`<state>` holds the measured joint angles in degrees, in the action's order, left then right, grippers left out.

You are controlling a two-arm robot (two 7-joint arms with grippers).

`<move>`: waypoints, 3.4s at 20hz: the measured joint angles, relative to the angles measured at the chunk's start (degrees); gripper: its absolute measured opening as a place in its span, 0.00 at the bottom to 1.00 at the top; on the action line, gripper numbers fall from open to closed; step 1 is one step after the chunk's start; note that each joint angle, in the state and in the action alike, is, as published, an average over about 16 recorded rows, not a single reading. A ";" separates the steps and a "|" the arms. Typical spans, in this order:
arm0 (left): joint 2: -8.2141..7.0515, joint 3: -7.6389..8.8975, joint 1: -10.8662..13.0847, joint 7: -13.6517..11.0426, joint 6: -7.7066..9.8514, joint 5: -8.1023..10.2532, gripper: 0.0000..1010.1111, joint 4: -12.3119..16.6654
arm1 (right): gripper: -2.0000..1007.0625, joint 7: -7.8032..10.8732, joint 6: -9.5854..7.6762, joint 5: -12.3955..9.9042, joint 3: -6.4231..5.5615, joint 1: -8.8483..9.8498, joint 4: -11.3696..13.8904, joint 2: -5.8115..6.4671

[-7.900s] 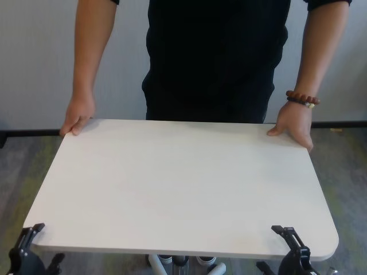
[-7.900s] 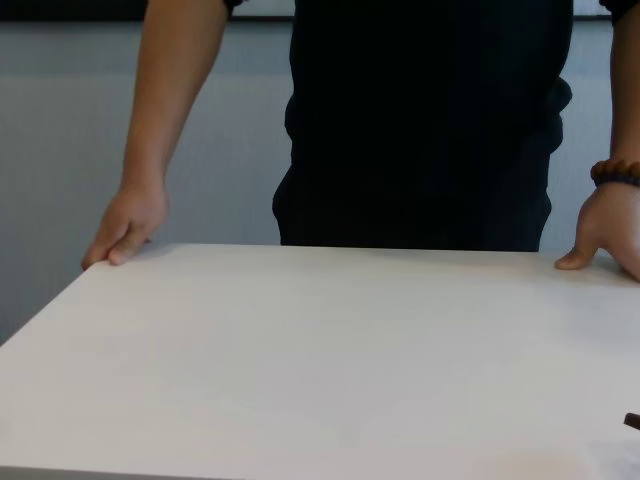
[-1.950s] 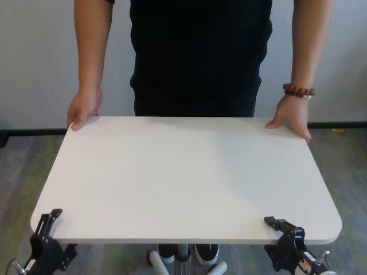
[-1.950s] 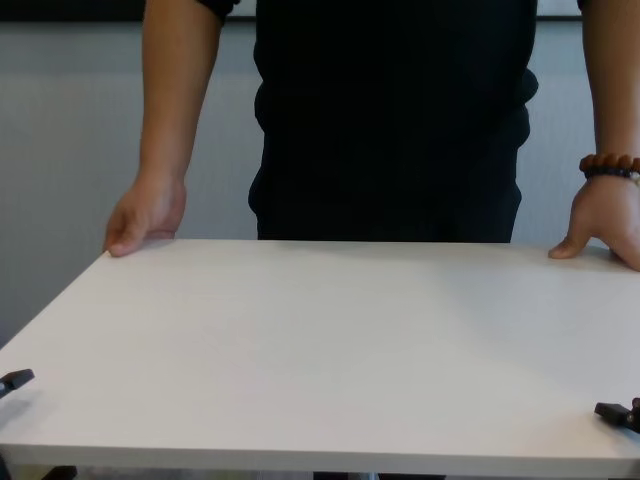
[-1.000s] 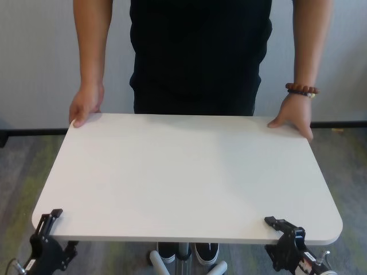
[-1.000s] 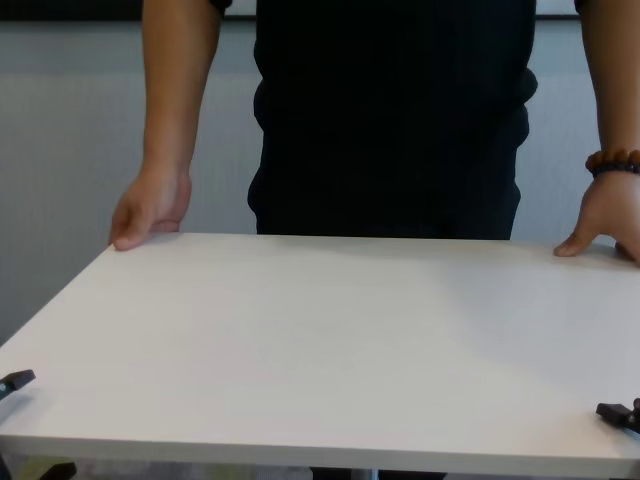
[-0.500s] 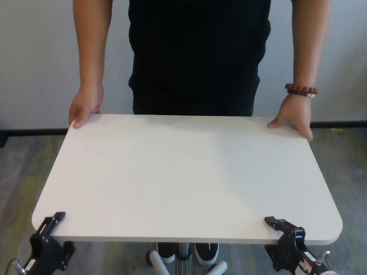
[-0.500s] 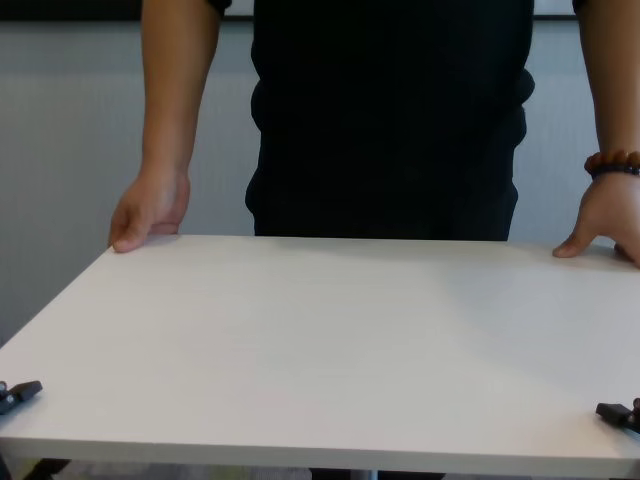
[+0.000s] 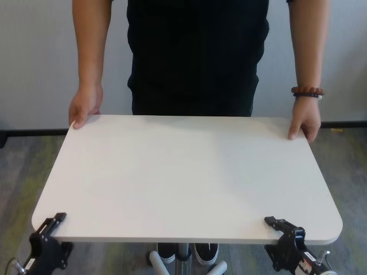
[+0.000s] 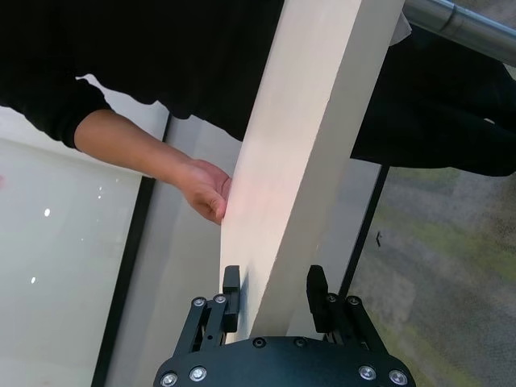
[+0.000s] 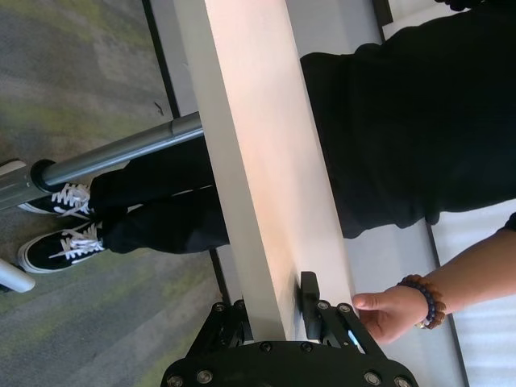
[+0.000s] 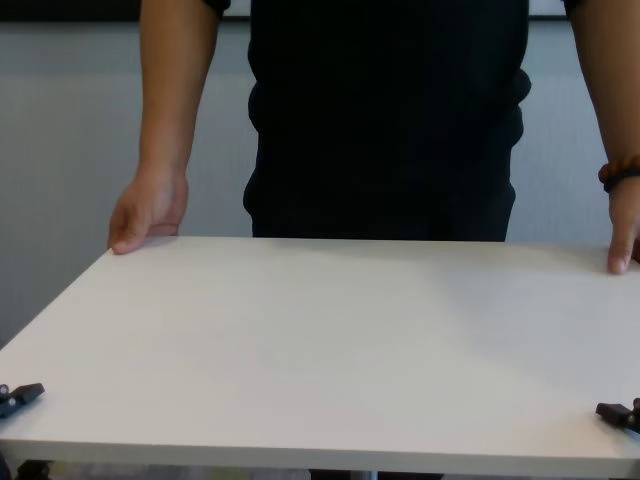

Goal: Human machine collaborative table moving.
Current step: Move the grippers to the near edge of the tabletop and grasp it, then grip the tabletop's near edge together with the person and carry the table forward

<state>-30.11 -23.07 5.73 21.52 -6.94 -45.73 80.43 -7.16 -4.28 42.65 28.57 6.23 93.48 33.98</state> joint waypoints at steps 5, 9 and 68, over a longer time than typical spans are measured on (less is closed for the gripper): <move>0.00 0.00 0.00 0.01 0.00 0.00 0.49 0.00 | 0.29 0.00 0.00 0.00 0.00 0.00 0.00 0.00; 0.00 0.00 0.01 0.00 0.00 0.00 0.46 0.01 | 0.29 0.00 0.00 0.01 0.00 0.00 0.00 0.00; 0.51 0.30 -0.92 -2.32 -1.87 -0.61 0.27 1.96 | 0.29 0.20 2.36 1.14 -1.69 0.15 2.05 0.99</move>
<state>-29.60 -22.78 4.81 19.20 -8.81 -46.34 82.39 -6.96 -1.92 43.78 26.88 6.38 95.53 34.97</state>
